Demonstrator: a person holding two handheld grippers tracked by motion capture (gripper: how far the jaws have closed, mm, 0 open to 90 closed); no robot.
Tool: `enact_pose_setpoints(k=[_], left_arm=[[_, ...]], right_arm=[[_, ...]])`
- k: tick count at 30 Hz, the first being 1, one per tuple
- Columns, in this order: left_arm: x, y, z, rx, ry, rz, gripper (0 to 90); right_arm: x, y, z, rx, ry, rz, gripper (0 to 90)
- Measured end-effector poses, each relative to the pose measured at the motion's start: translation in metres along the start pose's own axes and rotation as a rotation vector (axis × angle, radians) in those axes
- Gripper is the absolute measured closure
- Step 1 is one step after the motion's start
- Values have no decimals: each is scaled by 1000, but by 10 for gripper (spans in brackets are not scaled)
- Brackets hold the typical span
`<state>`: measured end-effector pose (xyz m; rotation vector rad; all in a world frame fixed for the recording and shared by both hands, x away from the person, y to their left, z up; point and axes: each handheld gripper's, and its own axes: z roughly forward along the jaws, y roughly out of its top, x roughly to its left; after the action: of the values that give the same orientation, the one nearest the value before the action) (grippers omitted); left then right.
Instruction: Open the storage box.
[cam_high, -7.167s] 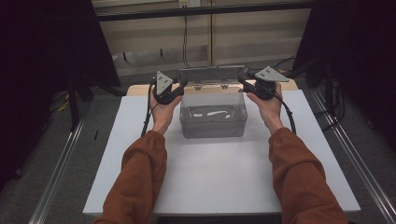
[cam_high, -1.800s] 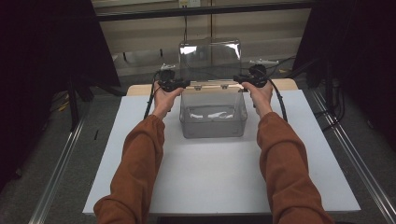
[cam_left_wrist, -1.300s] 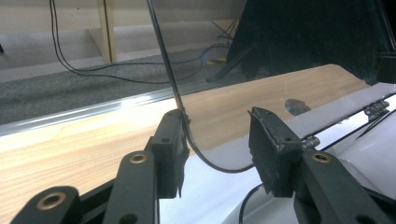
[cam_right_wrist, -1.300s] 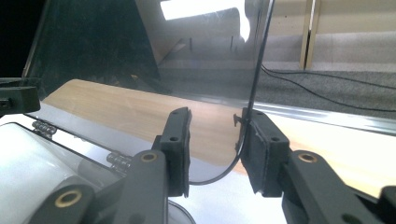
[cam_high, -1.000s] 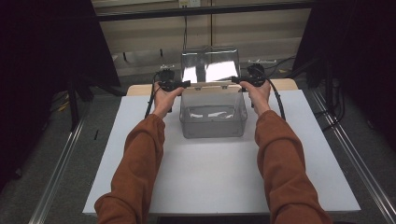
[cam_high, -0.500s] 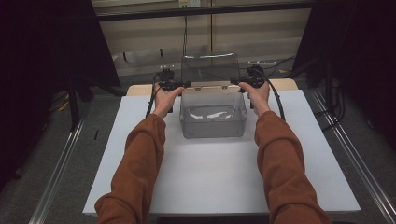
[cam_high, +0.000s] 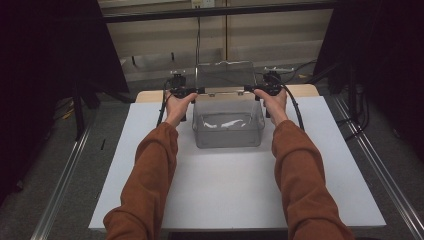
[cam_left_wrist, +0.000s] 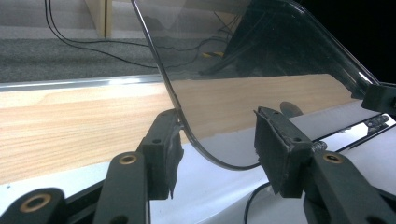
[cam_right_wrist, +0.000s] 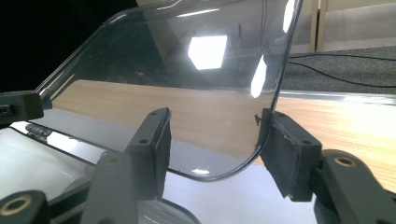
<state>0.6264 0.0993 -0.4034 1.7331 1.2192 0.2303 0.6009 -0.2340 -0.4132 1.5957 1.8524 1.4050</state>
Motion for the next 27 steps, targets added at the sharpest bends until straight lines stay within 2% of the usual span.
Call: enact_pose_setpoints(k=[8,14,16,18,19,20,22,23,24,26,27], left_arm=[[0,-2,1,-9,1,-23,503],[0,-2,2,-16,6,-20,492],[0,-2,1,-12,16,0,476],[1,-2,1,-14,17,23,471],[0,-3,1,-15,18,15,472],[1,-3,1,-10,17,7,472],[2,-4,2,-3,8,6,468],[2,-4,2,-9,-12,17,464],[1,-5,3,-21,-2,22,470],[0,-6,4,-33,18,17,417],[0,-6,4,-35,20,33,394]], right_arm=[[1,-1,1,0,-4,30,434],[2,-2,2,-6,-13,30,427],[2,-2,2,-4,-18,34,411],[1,-3,2,2,-18,70,392],[0,-4,3,6,-11,104,367],[-1,-5,3,1,-20,108,346],[0,-5,3,-10,-46,55,340],[1,-5,4,-6,-49,55,325],[1,-5,4,-10,-43,60,320],[1,-6,4,-10,-60,30,310],[1,-7,4,-13,-71,30,287]])
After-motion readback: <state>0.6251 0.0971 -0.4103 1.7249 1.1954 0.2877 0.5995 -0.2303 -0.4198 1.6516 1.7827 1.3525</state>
